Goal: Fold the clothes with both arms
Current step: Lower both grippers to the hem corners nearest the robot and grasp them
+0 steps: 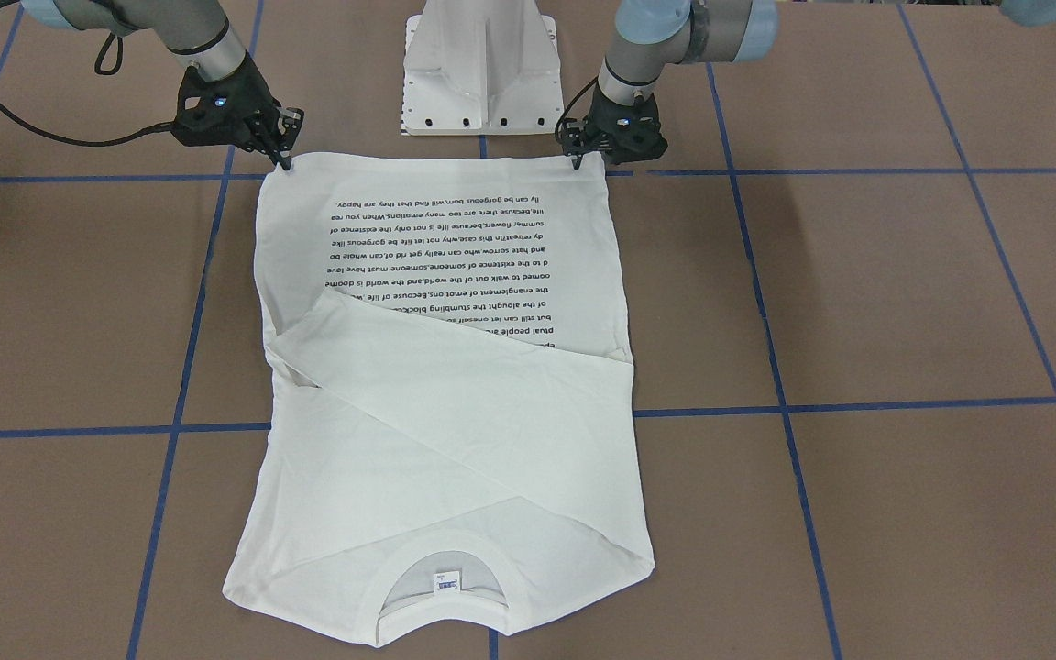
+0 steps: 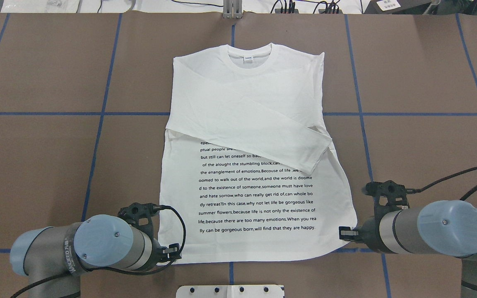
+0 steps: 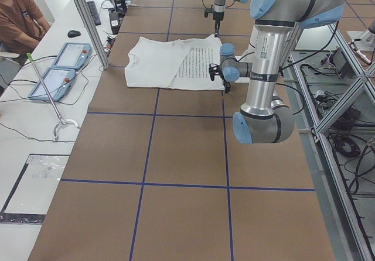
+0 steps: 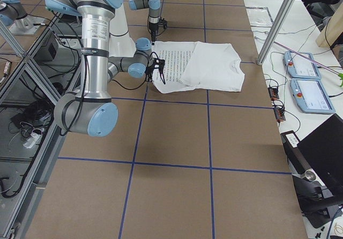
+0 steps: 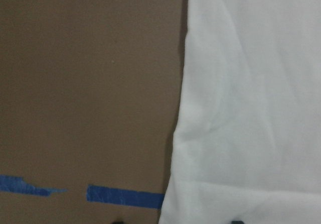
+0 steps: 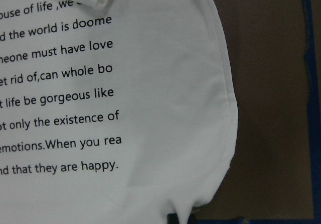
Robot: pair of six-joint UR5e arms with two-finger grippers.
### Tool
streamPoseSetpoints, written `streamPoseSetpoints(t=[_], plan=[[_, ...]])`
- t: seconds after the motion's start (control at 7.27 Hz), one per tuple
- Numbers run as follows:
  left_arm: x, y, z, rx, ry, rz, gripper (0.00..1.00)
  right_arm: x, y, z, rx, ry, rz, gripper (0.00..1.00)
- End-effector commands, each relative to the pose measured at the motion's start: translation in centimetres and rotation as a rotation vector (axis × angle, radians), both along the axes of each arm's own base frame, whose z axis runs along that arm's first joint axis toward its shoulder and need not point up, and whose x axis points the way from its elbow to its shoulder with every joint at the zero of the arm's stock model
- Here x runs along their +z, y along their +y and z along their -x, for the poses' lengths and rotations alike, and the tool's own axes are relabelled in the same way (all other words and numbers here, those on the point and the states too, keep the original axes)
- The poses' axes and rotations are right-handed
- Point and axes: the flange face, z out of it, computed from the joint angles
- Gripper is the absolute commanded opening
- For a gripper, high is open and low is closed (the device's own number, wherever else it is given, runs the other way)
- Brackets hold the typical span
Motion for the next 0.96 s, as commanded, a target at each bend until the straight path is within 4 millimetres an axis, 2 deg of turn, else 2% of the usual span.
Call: streamPoseSetpoints(t=[0.0, 0.14, 0.28, 0.41, 0.69, 0.83], plan=[[-1.6, -0.1, -0.6, -0.011, -0.010, 0.016, 0.37, 0.0, -0.2, -0.1, 0.004, 0.001, 0.001, 0.00], [-1.6, -0.1, -0.7, -0.011, -0.010, 0.016, 0.26, 0.1, -0.2, -0.2, 0.004, 0.003, 0.000, 0.00], [-1.7, -0.1, -0.7, -0.011, -0.010, 0.016, 0.06, 0.1, -0.3, -0.2, 0.005, 0.001, 0.001, 0.00], [-2.5, -0.2, -0.4, -0.015, 0.007, 0.014, 0.00, -0.1, -0.4, -0.3, 0.002, -0.002, 0.009, 0.00], [-3.4, -1.2, 0.6, -0.050, 0.024, 0.031, 0.00, -0.2, -1.1, -0.7, 0.018, -0.006, 0.010, 0.00], [-5.1, -1.6, 2.1, -0.062, 0.059, 0.025, 0.00, -1.0, -1.1, -1.4, 0.012, -0.026, 0.017, 0.00]])
